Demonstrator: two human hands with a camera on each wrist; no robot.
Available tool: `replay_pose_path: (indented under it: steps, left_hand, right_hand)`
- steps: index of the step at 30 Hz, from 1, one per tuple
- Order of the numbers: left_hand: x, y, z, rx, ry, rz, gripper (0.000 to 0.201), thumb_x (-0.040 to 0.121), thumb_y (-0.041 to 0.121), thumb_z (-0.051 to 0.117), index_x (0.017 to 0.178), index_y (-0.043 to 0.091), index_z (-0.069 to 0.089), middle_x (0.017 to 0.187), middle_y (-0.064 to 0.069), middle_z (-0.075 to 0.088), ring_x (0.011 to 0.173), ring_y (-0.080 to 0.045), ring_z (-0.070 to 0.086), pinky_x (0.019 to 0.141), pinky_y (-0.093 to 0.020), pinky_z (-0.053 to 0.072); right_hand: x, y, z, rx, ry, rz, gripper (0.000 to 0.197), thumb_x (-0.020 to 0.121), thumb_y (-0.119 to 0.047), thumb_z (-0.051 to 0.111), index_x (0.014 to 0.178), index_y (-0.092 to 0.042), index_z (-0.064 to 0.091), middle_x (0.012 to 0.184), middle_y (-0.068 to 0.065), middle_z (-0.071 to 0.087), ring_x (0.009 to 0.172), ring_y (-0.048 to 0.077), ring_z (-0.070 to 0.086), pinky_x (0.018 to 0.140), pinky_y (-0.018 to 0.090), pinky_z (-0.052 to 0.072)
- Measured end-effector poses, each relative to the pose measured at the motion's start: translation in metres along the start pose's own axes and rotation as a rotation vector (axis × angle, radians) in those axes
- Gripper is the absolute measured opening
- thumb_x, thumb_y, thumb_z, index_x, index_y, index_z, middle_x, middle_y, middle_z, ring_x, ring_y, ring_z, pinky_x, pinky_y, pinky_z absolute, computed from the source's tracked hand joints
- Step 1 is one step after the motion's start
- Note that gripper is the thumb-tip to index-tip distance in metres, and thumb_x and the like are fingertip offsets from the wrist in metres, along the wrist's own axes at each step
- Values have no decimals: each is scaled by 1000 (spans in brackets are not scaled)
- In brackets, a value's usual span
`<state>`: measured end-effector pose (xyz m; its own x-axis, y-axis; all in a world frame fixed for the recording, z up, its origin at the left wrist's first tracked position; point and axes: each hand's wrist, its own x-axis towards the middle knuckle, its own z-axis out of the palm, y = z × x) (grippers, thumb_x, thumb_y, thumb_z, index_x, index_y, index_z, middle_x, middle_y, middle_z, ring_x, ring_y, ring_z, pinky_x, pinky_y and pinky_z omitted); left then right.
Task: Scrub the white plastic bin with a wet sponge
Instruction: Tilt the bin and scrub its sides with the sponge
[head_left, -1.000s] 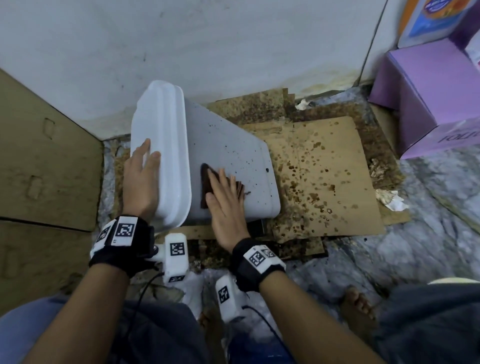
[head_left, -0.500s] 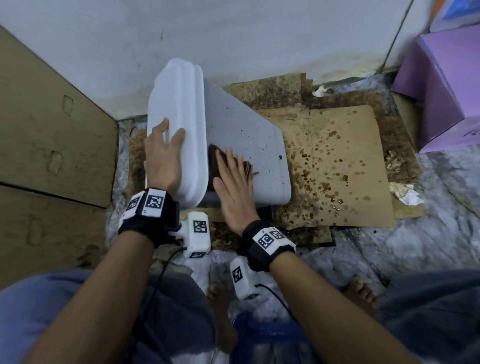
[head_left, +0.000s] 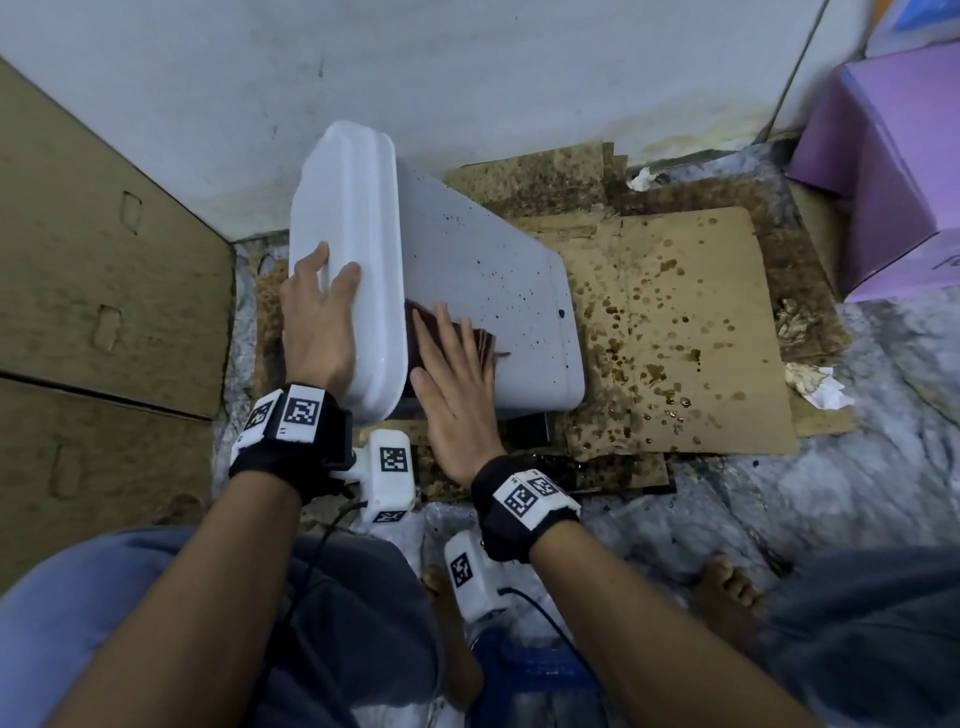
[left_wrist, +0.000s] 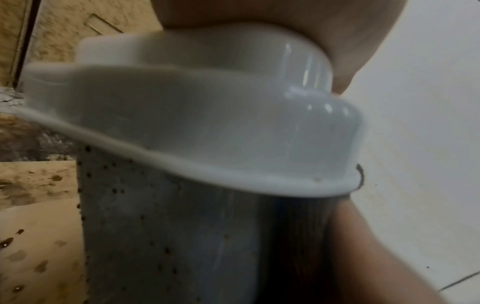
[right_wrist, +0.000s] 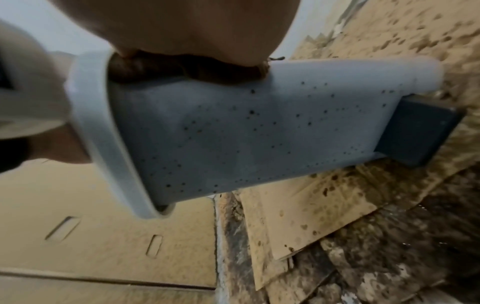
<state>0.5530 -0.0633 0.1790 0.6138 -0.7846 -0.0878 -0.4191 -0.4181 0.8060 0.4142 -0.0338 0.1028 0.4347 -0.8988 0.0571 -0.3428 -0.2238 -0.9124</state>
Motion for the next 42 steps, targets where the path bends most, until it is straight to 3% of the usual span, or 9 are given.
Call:
replay_pose_path:
  steps: [4, 10, 12, 15, 18, 23, 30, 37, 42]
  left_hand:
    - [0, 3, 3, 27, 5, 0, 62, 90, 55, 43, 147, 31, 36, 149, -2, 35, 130, -23, 43, 112, -48, 33]
    - [-1, 6, 5, 26, 26, 17, 60, 90, 54, 45, 144, 31, 39, 147, -3, 37, 131, -23, 41, 114, -49, 31]
    - [0, 5, 5, 32, 25, 7, 59, 91, 54, 45, 145, 31, 39, 147, -4, 36, 130, -22, 42, 113, -46, 31]
    - [1, 4, 4, 23, 25, 1, 55, 95, 50, 45, 145, 30, 38, 146, -3, 36, 128, -19, 42, 111, -37, 33]
    - [0, 3, 3, 17, 35, -7, 51, 98, 44, 45, 147, 28, 37, 144, -4, 36, 121, -15, 41, 105, -31, 32]
    - [0, 3, -1, 35, 44, -15, 50, 100, 42, 44, 147, 29, 37, 142, -7, 38, 124, -19, 42, 102, -32, 32]
    - [1, 6, 2, 13, 44, -22, 50, 98, 44, 46, 145, 30, 39, 142, -5, 38, 128, -22, 43, 109, -38, 34]
    - [1, 6, 3, 22, 42, -18, 50, 99, 44, 44, 146, 28, 38, 143, -5, 37, 128, -20, 42, 106, -33, 33]
    - [1, 6, 3, 34, 50, 3, 48, 101, 37, 44, 147, 25, 37, 144, -6, 36, 124, -14, 39, 100, -24, 28]
  right_hand:
    - [10, 25, -12, 63, 32, 172, 53, 96, -54, 6, 148, -45, 5, 160, -17, -4, 147, 6, -13, 117, 44, -16]
    - [17, 52, -28, 12, -2, 408, 48, 106, -35, 18, 152, -35, 4, 162, -3, -12, 149, 17, -13, 117, 56, -7]
    - [17, 34, -25, -11, -16, 368, 50, 104, -39, 15, 152, -37, 3, 161, -2, -14, 148, 19, -15, 117, 56, -11]
    - [13, -2, -12, -27, -32, 124, 57, 93, -50, 6, 150, -43, -2, 161, -9, -12, 148, 15, -17, 116, 51, -16]
    - [9, -7, -3, 7, -13, 34, 57, 95, -48, 12, 150, -42, 0, 162, -13, -7, 148, 9, -14, 118, 54, -9]
    - [13, 39, -10, 20, 21, 188, 56, 92, -53, 8, 148, -47, 3, 162, -11, -6, 148, 8, -13, 118, 46, -14]
    - [21, 92, -28, 9, 42, 449, 48, 105, -36, 17, 152, -36, 8, 163, -4, -5, 149, 17, -9, 117, 55, -6]
    - [8, 43, -10, 4, 40, 125, 52, 96, -55, 8, 147, -47, 4, 160, -16, -4, 148, 8, -13, 116, 42, -17]
    - [15, 84, -21, 29, 47, 245, 58, 93, -57, 7, 149, -44, 6, 161, -13, -3, 148, 9, -11, 117, 45, -16]
